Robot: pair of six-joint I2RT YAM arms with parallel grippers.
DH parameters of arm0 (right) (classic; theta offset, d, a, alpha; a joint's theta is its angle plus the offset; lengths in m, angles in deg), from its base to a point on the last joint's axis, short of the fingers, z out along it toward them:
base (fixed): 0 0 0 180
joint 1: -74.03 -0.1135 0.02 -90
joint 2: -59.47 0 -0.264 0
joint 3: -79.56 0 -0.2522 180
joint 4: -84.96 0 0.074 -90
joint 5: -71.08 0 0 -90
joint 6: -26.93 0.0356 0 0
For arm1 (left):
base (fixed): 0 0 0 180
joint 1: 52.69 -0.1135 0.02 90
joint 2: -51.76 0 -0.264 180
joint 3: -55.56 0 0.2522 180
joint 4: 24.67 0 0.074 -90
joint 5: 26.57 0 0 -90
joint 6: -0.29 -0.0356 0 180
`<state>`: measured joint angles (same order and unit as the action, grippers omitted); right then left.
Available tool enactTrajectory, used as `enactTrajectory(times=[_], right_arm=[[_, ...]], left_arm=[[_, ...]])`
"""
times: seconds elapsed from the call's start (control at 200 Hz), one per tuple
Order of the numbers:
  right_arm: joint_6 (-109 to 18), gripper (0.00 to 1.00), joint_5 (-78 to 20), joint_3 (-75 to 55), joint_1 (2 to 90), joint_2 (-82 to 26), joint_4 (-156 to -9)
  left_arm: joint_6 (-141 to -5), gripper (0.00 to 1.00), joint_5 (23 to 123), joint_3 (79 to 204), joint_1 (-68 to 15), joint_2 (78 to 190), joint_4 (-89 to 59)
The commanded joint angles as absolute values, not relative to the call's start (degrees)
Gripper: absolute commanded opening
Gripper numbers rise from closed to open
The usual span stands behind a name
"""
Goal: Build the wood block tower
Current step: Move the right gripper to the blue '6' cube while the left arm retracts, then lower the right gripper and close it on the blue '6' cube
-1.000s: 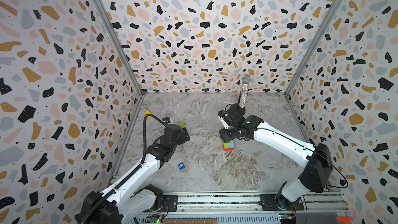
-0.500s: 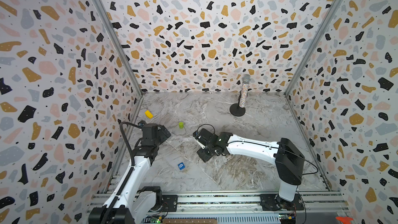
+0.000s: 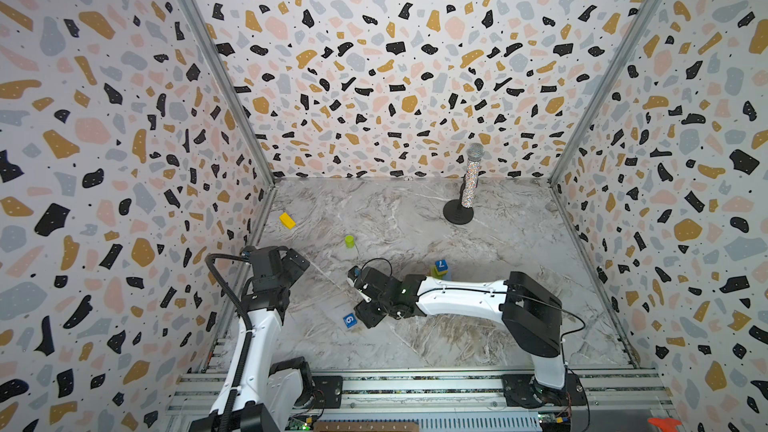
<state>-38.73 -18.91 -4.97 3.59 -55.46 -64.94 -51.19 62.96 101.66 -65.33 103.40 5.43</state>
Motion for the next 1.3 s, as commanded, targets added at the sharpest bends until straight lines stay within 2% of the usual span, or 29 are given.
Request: enactTrajectory(times=[0.0, 0.225, 0.345, 0.581, 1.061, 1.296], right_arm=[[-37.3, 0.62, -18.4, -2.9, 2.7, -56.0, -67.2], [-37.5, 0.63, -17.7, -0.3, 0.7, -58.6, -67.2], [-37.4, 0.67, -17.8, 0.8, 0.2, -60.2, -67.1], [-37.1, 0.66, -15.9, 4.5, 0.3, -63.5, -64.6], [-36.7, 0.41, -12.6, 4.2, 0.2, -64.6, -62.7], [-37.0, 0.33, -11.2, 1.9, 0.5, -61.8, -61.9]], left_arm=[[-50.7, 1.00, 64.1, 101.6, -65.6, 101.4, 4.7], [-50.8, 1.00, 63.7, 101.9, -65.7, 101.5, 4.5], [-50.8, 1.00, 63.8, 101.6, -65.7, 101.6, 4.1], [-51.1, 1.00, 63.7, 102.3, -65.7, 101.7, 4.6], [-51.1, 1.00, 64.4, 101.8, -65.8, 101.8, 3.8], [-51.8, 1.00, 68.8, 101.1, -65.8, 102.7, 1.2]])
